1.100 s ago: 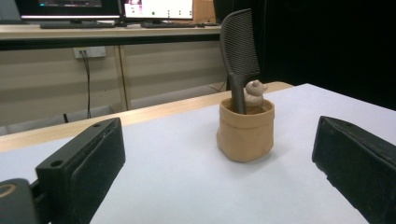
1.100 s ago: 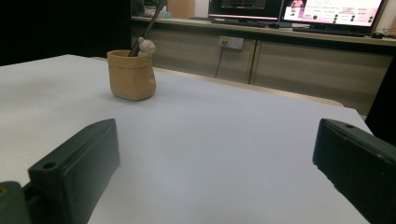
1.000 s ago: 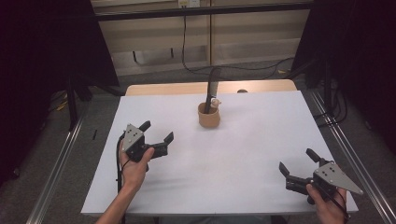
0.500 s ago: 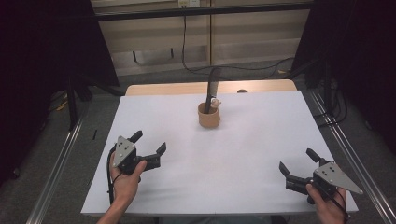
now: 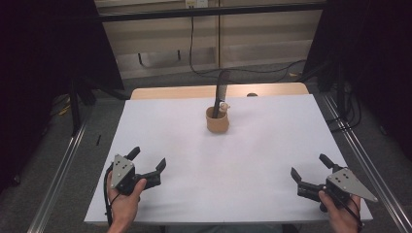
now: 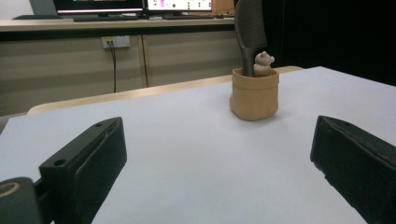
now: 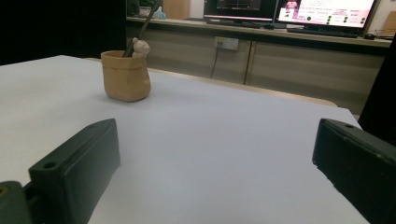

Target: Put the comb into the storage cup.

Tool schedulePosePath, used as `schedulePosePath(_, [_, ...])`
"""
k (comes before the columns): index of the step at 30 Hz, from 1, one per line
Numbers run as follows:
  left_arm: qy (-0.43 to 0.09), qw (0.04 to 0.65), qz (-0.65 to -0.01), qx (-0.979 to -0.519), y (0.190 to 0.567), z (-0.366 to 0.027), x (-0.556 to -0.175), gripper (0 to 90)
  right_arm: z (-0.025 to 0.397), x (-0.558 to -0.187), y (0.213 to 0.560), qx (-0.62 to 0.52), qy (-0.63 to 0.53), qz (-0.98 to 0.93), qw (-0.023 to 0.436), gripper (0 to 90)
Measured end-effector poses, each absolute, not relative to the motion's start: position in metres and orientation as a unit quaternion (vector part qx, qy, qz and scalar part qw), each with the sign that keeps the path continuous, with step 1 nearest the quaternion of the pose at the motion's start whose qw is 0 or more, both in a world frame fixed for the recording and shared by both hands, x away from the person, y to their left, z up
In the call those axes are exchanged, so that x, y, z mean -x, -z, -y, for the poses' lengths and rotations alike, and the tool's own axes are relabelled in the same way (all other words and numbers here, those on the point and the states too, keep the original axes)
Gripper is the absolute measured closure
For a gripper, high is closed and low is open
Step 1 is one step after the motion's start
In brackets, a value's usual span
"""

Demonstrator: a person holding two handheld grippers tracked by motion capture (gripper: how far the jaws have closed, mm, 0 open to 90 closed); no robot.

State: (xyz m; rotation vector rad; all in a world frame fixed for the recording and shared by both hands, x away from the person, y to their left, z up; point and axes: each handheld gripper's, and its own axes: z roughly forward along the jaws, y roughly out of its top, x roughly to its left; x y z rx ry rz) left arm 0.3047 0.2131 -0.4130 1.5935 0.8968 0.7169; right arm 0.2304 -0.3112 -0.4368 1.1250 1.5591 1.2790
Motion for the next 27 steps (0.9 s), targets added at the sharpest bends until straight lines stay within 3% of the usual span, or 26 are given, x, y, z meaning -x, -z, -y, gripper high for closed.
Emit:
schedulePosePath(7, [-0.307,0.547,-0.401,-0.668,0.421,-0.224,-0.296,3.6,0.311,-0.231,0.437,-0.446,-0.507,-0.617,0.404,0.3])
schedulePosePath(16, [-0.270,0.565,-0.387,-0.677,0.433,-0.234,-0.296,3.2,0.311,-0.230,0.437,-0.445,-0.508,-0.618,0.402,0.3])
schedulePosePath(27, [-0.285,0.559,-0.385,-0.677,0.433,-0.233,-0.295,2.8,0.311,-0.231,0.438,-0.443,-0.506,-0.621,0.403,0.3])
